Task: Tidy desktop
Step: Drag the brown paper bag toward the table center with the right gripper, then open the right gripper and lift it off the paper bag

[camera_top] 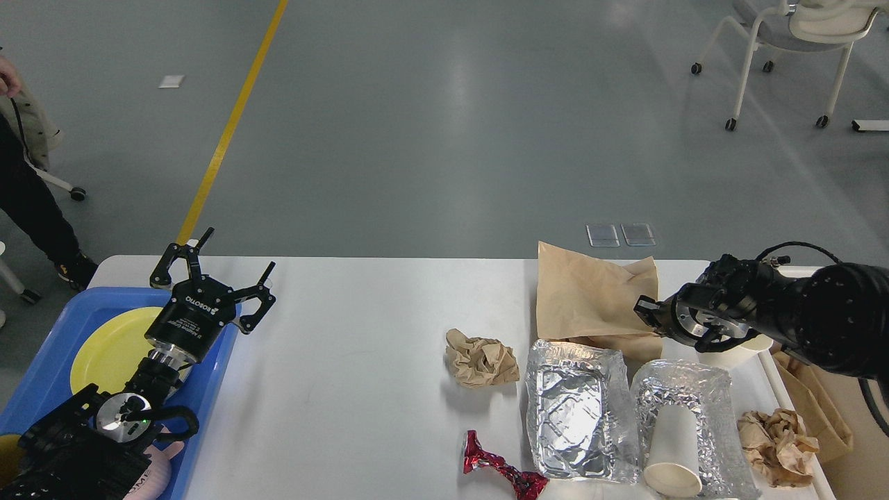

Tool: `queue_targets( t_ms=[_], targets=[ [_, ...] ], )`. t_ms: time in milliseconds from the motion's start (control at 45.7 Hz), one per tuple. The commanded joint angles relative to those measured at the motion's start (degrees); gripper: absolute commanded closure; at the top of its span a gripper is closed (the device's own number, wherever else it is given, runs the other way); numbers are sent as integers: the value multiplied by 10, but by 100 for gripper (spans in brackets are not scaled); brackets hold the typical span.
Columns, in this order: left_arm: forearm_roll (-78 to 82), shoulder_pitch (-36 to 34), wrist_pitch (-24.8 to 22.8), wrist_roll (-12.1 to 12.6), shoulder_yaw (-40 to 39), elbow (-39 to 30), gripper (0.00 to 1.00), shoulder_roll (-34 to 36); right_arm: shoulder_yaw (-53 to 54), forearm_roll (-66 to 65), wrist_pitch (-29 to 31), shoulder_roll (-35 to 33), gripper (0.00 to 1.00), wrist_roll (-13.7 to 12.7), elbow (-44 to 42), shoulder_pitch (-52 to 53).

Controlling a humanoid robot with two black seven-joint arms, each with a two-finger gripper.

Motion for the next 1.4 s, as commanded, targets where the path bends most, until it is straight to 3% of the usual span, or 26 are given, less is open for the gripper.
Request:
queue_targets(
  t_ms=[0, 241, 482, 525, 569, 613, 897, 1160, 1291, 1313, 1335, 1357, 1379],
  targets=[
    [0, 0, 0, 0, 0, 0, 1, 0, 8, 0, 1, -3, 100, 0, -2, 4],
    [0, 0, 0, 0, 1, 0, 1, 0, 12, -1, 31, -15, 100, 0, 10, 39],
    [0, 0, 0, 0, 0, 0, 1, 0, 13, -28, 138, -52, 100, 1, 97, 208],
    [0, 0, 0, 0, 0, 0, 1, 0, 15, -46, 151, -55, 85, 0, 109, 241],
    [0, 0, 0, 0, -1, 0, 1, 0, 15, -61, 163, -60, 89, 1, 126, 275],
    [1, 0, 0, 0, 0, 0, 1, 1, 15, -70, 182, -68, 100, 1, 138, 306],
    [0, 1, 0, 1, -3, 0, 1, 1, 9, -124, 279, -104, 100, 1, 201, 476],
    [0, 1, 0, 0, -4, 0, 1, 1, 7, -158, 430, -139, 100, 2, 192, 629],
    [0, 1, 0, 1, -4, 0, 1, 1, 12, -201, 430, -143, 100, 2, 188, 715],
    [0, 1, -1, 1, -4, 0, 1, 1, 12, -201, 430, -143, 85, 2, 188, 727],
    [0, 1, -1, 1, -4, 0, 1, 2, 12, -202, 430, -143, 62, 2, 188, 735],
    [0, 1, -1, 1, -4, 0, 1, 1, 13, -202, 430, -143, 28, 2, 188, 743],
    [0, 1, 0, 1, -4, 0, 1, 2, 12, -202, 430, -143, 0, 2, 188, 749]
  ],
)
